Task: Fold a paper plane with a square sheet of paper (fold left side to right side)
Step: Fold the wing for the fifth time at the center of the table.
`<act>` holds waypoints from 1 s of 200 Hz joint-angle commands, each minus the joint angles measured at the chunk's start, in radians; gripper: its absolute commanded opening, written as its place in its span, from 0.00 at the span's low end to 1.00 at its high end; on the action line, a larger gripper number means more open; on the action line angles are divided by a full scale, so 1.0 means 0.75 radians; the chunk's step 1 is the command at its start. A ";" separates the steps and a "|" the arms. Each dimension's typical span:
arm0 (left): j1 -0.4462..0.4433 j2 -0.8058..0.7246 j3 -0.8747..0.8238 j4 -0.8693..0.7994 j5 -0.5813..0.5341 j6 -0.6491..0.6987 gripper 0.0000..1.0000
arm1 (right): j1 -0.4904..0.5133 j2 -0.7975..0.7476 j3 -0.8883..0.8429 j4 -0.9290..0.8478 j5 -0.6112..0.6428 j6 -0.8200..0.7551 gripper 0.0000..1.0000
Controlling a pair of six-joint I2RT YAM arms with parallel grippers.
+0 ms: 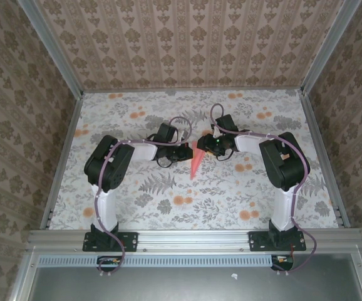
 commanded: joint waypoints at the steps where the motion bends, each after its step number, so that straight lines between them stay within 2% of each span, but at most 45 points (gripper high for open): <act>1: 0.009 0.028 0.047 -0.037 -0.012 0.028 0.00 | -0.002 0.041 0.002 -0.083 0.014 -0.026 0.50; 64: 0.013 0.055 0.065 -0.069 -0.033 0.019 0.00 | -0.003 0.040 0.006 -0.066 -0.007 -0.033 0.50; 134: 0.015 0.075 0.091 -0.121 -0.047 0.017 0.00 | -0.045 -0.177 -0.022 -0.065 0.009 -0.060 0.49; 151: 0.015 0.078 0.092 -0.124 -0.046 0.017 0.00 | -0.044 -0.166 -0.020 -0.042 -0.016 -0.043 0.40; 182: 0.017 0.074 0.095 -0.141 -0.057 0.025 0.00 | -0.028 -0.063 0.053 -0.001 -0.082 0.000 0.15; 200: 0.017 0.071 0.095 -0.147 -0.060 0.028 0.00 | -0.018 -0.016 0.092 -0.018 -0.078 -0.001 0.11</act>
